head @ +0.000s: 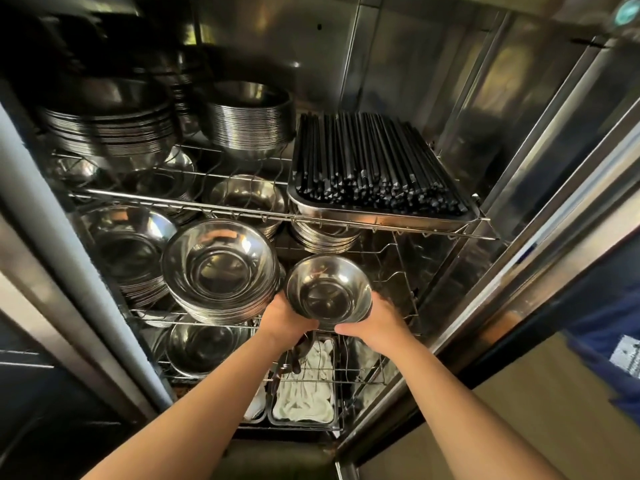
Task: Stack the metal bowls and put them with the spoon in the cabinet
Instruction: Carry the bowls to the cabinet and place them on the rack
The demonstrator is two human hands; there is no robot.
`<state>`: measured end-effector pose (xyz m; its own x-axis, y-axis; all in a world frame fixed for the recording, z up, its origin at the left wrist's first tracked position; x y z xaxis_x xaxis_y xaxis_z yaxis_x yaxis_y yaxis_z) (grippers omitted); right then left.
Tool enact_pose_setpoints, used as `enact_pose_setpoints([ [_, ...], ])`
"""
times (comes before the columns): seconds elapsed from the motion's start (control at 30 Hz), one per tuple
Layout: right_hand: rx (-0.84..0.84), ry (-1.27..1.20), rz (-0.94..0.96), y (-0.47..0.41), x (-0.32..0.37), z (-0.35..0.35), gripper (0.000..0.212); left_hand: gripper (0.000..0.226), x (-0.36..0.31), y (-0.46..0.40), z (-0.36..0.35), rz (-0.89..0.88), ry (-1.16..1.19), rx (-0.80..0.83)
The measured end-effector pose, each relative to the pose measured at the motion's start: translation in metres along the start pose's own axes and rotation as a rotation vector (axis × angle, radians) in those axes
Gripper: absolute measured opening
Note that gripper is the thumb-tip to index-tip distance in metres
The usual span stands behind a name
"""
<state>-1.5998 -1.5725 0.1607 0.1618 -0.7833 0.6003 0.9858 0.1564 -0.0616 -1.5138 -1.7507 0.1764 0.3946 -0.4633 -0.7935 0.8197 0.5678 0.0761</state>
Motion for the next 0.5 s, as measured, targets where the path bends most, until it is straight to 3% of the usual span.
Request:
enact_pose_setpoints([
  [0.1, 0.03, 0.01, 0.005, 0.0, 0.0, 0.0, 0.091, 0.024, 0.004, 0.0, -0.002, -0.027, -0.05, -0.004],
  [0.23, 0.092, 0.05, 0.037, -0.001, -0.002, 0.001, 0.109, 0.056, 0.011, 0.006, -0.004, -0.086, -0.224, -0.065],
  [0.37, 0.164, 0.206, 0.14, -0.011, 0.002, 0.01, 0.142, 0.067, 0.015, 0.014, -0.008, -0.315, -0.512, -0.158],
  [0.5, 0.243, 0.272, 0.198, -0.028, 0.007, 0.017, 0.148, 0.079, 0.02, 0.017, -0.016, -0.457, -0.623, -0.096],
])
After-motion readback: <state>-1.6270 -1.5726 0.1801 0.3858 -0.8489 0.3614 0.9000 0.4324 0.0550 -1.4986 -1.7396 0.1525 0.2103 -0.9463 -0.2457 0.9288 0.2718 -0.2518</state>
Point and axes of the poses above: each hand's wrist, its own y-axis away from the middle knuckle, its own z-axis out of the back of the hand, x = y × z, the point moved 2 cm from there along -y, towards the middle knuckle, and after that the axes turned 14 degrees about -x, right-handed, at the moved point
